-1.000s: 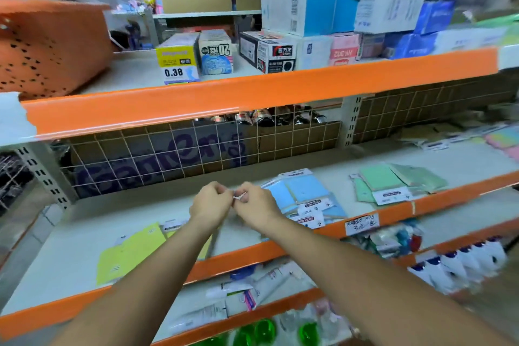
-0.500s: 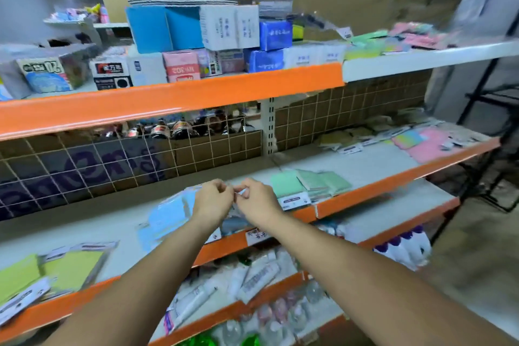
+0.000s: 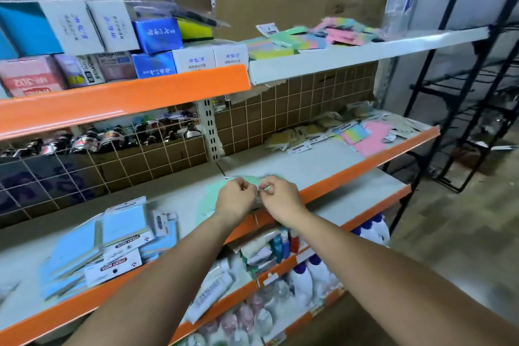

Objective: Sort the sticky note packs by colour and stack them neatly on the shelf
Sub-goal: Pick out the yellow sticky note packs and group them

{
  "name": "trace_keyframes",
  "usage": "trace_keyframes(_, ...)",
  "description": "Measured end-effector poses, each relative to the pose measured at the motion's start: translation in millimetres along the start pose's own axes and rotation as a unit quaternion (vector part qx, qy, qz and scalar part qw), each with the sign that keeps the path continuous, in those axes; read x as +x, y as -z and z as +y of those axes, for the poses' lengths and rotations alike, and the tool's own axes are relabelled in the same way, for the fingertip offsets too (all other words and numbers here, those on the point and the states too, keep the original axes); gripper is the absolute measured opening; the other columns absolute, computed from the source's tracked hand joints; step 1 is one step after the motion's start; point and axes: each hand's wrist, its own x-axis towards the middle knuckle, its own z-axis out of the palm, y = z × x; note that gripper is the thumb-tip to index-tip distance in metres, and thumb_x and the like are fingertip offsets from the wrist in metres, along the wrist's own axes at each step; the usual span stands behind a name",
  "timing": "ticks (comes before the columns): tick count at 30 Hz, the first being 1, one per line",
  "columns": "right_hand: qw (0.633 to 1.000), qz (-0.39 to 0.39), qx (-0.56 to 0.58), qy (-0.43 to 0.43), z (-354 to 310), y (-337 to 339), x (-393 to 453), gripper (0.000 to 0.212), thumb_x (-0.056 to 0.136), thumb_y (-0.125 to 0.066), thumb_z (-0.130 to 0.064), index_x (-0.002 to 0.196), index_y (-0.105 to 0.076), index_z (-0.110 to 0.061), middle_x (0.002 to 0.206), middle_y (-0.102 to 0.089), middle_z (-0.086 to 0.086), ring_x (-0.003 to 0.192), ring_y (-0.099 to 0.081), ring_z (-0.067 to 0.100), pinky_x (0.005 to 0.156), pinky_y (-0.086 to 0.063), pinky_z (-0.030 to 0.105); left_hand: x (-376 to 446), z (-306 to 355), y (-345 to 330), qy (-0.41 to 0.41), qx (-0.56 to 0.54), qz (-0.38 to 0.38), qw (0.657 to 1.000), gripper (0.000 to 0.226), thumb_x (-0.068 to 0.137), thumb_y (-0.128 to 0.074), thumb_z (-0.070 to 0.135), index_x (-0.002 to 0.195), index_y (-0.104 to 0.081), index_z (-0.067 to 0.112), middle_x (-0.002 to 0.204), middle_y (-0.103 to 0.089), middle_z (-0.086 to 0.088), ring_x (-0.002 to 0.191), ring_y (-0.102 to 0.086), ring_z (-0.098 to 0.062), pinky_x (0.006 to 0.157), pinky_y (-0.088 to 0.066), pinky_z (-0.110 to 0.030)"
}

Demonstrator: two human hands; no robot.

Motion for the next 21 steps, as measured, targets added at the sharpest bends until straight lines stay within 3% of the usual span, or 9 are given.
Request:
trace_keyframes(3,1.0,0.015,0.008,-0.015,20,14,13,0.009,0.089,-0.059,-0.022,0.097,-0.064,-0.024,0.092,-0.068,0.005,0.084,-0.065,0.026,0.078,-0.054,0.035,16,13,-21,-0.01,-0.006,-0.02,1.0,0.014,0.089,-0.05,0.018,0.081,-0.059,0.012,0.093,-0.068,-0.018,0.092,-0.061,-0.034,0.072,-0.044,-0.031)
trace_keyframes(10,0.998,0.043,-0.005,-0.051,57,45,55,0.005,0.089,-0.059,-0.023,0.087,-0.056,-0.027,0.08,-0.064,0.001,0.078,-0.066,0.025,0.074,-0.055,0.032,63,36,-65,-0.025,-0.005,-0.064,0.998,0.016,0.09,-0.051,0.023,0.076,-0.058,0.016,0.093,-0.069,-0.018,0.093,-0.063,-0.035,0.074,-0.049,-0.034)
trace_keyframes(16,0.993,0.07,0.011,-0.089,78,64,101,0.008,0.088,-0.058,-0.023,0.082,-0.055,-0.028,0.078,-0.065,0.0,0.076,-0.068,0.027,0.072,-0.056,0.035,112,58,-90,-0.029,0.002,-0.103,0.994,0.015,0.089,-0.05,0.025,0.086,-0.061,0.016,0.096,-0.069,-0.008,0.095,-0.062,-0.03,0.067,-0.038,-0.026)
trace_keyframes(21,0.991,0.073,0.005,-0.109,90,71,130,0.005,0.088,-0.055,-0.025,0.085,-0.055,-0.028,0.092,-0.07,0.003,0.083,-0.068,0.026,0.077,-0.055,0.035,140,66,-109,-0.043,0.007,-0.12,0.992,0.016,0.09,-0.049,0.022,0.086,-0.06,0.011,0.096,-0.07,-0.013,0.069,-0.051,-0.024,0.052,-0.033,-0.026)
